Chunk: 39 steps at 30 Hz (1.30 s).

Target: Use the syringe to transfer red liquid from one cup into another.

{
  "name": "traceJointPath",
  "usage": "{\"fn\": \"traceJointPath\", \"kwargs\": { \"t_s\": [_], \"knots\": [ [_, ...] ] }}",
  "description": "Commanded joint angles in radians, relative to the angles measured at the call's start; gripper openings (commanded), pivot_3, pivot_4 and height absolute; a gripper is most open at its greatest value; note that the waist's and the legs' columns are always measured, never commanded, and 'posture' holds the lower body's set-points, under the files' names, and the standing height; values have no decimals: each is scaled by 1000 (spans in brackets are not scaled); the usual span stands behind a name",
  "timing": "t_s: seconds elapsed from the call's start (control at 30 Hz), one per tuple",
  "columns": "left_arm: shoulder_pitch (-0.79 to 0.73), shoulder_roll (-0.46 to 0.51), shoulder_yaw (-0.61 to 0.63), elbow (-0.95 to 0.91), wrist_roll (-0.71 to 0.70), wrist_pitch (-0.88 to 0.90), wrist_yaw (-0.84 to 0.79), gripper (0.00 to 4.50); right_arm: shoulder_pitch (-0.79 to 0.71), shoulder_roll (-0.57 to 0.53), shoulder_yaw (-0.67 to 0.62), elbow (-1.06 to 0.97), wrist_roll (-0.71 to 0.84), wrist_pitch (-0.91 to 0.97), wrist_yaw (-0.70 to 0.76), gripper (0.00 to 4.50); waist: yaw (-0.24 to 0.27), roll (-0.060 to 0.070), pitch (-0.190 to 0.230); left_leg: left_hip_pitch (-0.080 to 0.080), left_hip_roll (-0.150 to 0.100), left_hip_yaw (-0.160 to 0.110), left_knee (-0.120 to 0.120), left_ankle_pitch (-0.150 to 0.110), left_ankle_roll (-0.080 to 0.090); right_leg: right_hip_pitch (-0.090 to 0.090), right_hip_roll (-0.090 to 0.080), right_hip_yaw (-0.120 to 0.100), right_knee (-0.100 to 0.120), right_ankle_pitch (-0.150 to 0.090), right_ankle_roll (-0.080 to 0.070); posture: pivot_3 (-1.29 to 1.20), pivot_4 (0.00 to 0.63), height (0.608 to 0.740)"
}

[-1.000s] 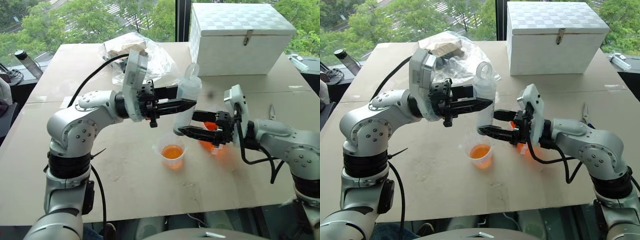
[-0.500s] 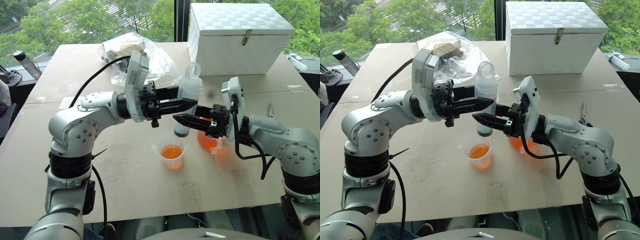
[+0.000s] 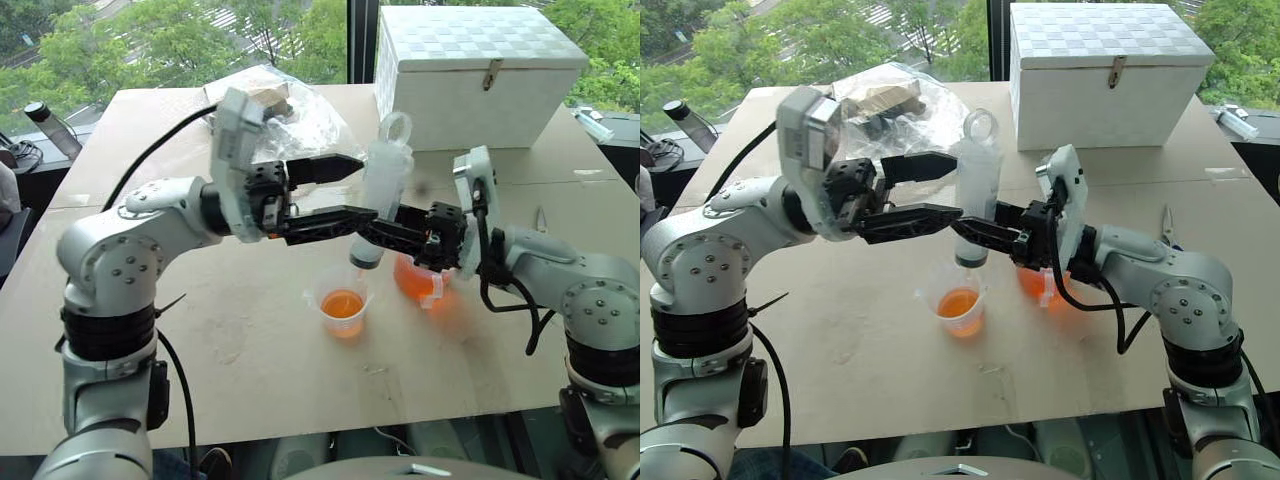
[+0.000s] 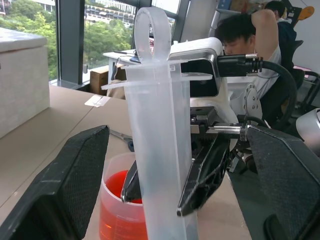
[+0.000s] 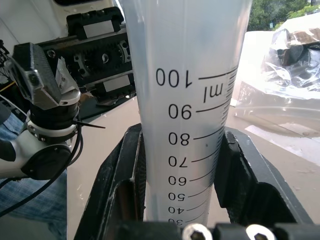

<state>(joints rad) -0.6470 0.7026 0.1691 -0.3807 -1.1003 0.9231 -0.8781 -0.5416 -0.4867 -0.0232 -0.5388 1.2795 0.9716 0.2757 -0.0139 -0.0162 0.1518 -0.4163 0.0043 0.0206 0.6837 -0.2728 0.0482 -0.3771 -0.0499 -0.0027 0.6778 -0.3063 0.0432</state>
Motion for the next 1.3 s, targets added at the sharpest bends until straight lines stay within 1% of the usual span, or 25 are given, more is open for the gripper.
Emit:
{"fn": "traceJointPath", "kwargs": {
  "t_s": [0.03, 0.1, 0.13, 0.17, 0.23, 0.3, 0.4, 0.43, 0.5, 0.53, 0.6, 0.7, 0.73, 0.8, 0.9, 0.93, 1.0, 1.03, 1.07, 1.1, 1.13, 1.17, 1.2, 1.23, 1.3],
  "knots": [
    [2, 51, 84, -3, -72, 27, 3, 4431, -36, -61, -117, 3, 157, -5, -16, 1398, 1, 0, 0, 0, 0, 0, 0, 0, 0, 0, 0, 0, 0, 0, 0, 0, 150, 740],
    [23, 106, 141, 12, -91, 48, 10, 4431, -15, -168, -218, 29, 276, 10, 13, 1398, 3, 0, 0, 0, 0, 0, 0, 0, 0, 0, 0, 0, 0, 0, 0, 0, 150, 740],
    [34, 127, 158, 16, -98, 54, 12, 4431, -4, -210, -249, 39, 320, 12, 21, 1398, 3, 0, 1, 0, 0, 0, 0, 0, 0, 0, 0, 0, -1, 0, 0, 0, 150, 740],
    [54, 153, 174, 16, -89, 55, 12, 4431, 13, -262, -287, 54, 365, 19, 27, 1398, 3, 0, 1, 0, 0, 0, 0, 0, 0, 0, -1, 0, -1, 0, 0, 0, 150, 740],
    [135, 220, 204, 16, -29, 49, -4, 4431, 72, -399, -376, 114, 418, 69, 46, 1398, 2, 0, 1, 0, 0, 0, -1, 0, 0, 0, -1, -1, -1, 0, 0, 0, 150, 740],
    [240, 267, 234, 12, 19, 40, -19, 4431, 145, -535, -439, 175, 408, 138, 78, 1398, 2, 0, 1, 0, 0, 1, -3, 0, 0, 0, -1, 0, -2, 0, 0, 0, 150, 740],
    [401, 280, 274, -9, 74, -3, -50, 4431, 240, -670, -476, 264, 357, 223, 151, 1398, 0, -1, 1, 1, 0, 2, -3, 0, 0, 1, -1, 0, -2, 0, 0, 0, 150, 740],
    [437, 279, 284, -14, 89, -14, -56, 4431, 259, -694, -479, 285, 338, 243, 173, 1398, 0, 0, 0, 1, 1, 1, -3, 0, 1, 1, 0, 1, -2, 0, -1, 0, 150, 740],
    [531, 274, 299, -18, 151, -76, -88, 4431, 303, -772, -407, 305, 207, 276, 186, 1398, 1, 0, 0, 2, 1, 3, -4, -2, 4, 1, -1, 2, -2, 0, -1, 0, 150, 740],
    [568, 277, 297, -20, 185, -102, -97, 4431, 312, -794, -363, 305, 141, 271, 196, 1398, 1, 0, 0, 2, 1, 3, -4, -2, 4, 1, -1, 2, -2, 0, -1, 0, 150, 740],
    [636, 277, 277, -29, 261, -173, -119, 4431, 310, -808, -270, 313, 40, 283, 193, 1398, 2, 0, 0, 2, 1, 3, -4, -2, 4, 0, -1, 2, -2, 0, -1, 0, 150, 740],
    [706, 245, 251, -50, 333, -250, -117, 4431, 232, -736, -125, 337, -104, 286, 129, 1398, 2, 0, 0, 1, 1, 3, -4, -2, 4, 0, -2, 2, -2, 0, -1, 0, 150, 740],
    [718, 236, 246, -55, 344, -264, -113, 4431, 203, -707, -94, 350, -140, 295, 112, 1398, 2, 1, 0, 1, 1, 3, -4, -2, 4, 0, -2, 2, -2, 0, -1, 0, 150, 740],
    [742, 228, 231, -70, 380, -296, -115, 4431, 162, -649, -28, 372, -231, 263, 123, 1398, 3, 1, 0, 0, 1, 3, -4, -2, 3, -2, -2, 2, -3, 0, -1, 0, 150, 740],
    [768, 221, 220, -84, 406, -324, -120, 4431, 125, -593, 15, 413, -326, 226, 157, 1398, 4, 1, 0, 0, 1, 3, -6, 0, 0, -2, -3, 2, -4, 0, -1, 0, 150, 740],
    [770, 219, 220, -87, 408, -326, -117, 4479, 119, -593, 34, 422, -374, 194, 180, 1896, 4, 1, 0, 0, 1, 3, -7, 0, 0, -1, -2, 2, -5, 0, -1, 0, 150, 740],
    [773, 214, 206, -88, 443, -336, -88, 4500, 117, -578, 11, 430, -394, 173, 222, 2973, 5, 1, 1, 0, 1, 3, -7, -1, 0, -1, -3, 2, -6, 0, -1, 0, 150, 740],
    [773, 211, 194, -85, 474, -349, -71, 4500, 121, -569, -8, 426, -401, 150, 243, 3326, 6, 1, 0, 0, 1, 3, -7, -1, 0, -1, -3, 2, -6, 0, -1, 0, 150, 740],
    [776, 207, 185, -83, 499, -361, -56, 4500, 129, -560, -27, 422, -409, 133, 254, 3929, 5, 1, 0, 0, 1, 3, -7, -1, 0, -1, -3, 2, -6, 0, -1, 0, 150, 740],
    [776, 191, 183, -86, 505, -370, -43, 4500, 149, -564, -49, 405, -427, 111, 257, 4278, 5, 1, 0, 0, 1, 3, -8, -1, 0, -1, -3, 2, -6, 0, -1, 0, 150, 740],
    [777, 173, 186, -93, 496, -365, -28, 4500, 187, -567, -88, 385, -431, 75, 291, 4452, 7, 2, 0, 0, 1, 3, -8, -1, 0, -1, -3, 2, -6, 0, -1, 0, 150, 740],
    [790, 151, 187, -109, 489, -376, -25, 4500, 255, -563, -150, 357, -427, 27, 340, 4452, 9, 1, 0, 0, 1, 3, -10, -1, 0, -1, -3, 2, -7, 0, -1, 0, 150, 740],
    [818, 130, 183, -127, 499, -396, -23, 4500, 350, -523, -247, 319, -406, -49, 409, 4452, 15, 1, 0, 0, 1, 3, -10, -1, 0, -1, -3, 2, -7, 0, -1, 0, 150, 740],
    [843, 117, 181, -142, 509, -411, -23, 4500, 420, -490, -317, 291, -390, -104, 459, 4452, 20, 0, -1, -1, 1, 2, -11, -1, 0, -1, -3, 1, -9, 0, -1, 0, 150, 740],
    [898, 95, 177, -164, 525, -437, -26, 4500, 553, -425, -426, 246, -392, -190, 517, 4452, 27, 1, -1, -1, 1, 1, -14, 0, 0, 0, -2, 0, -14, 0, 0, 0, 150, 740]
  ]
}}
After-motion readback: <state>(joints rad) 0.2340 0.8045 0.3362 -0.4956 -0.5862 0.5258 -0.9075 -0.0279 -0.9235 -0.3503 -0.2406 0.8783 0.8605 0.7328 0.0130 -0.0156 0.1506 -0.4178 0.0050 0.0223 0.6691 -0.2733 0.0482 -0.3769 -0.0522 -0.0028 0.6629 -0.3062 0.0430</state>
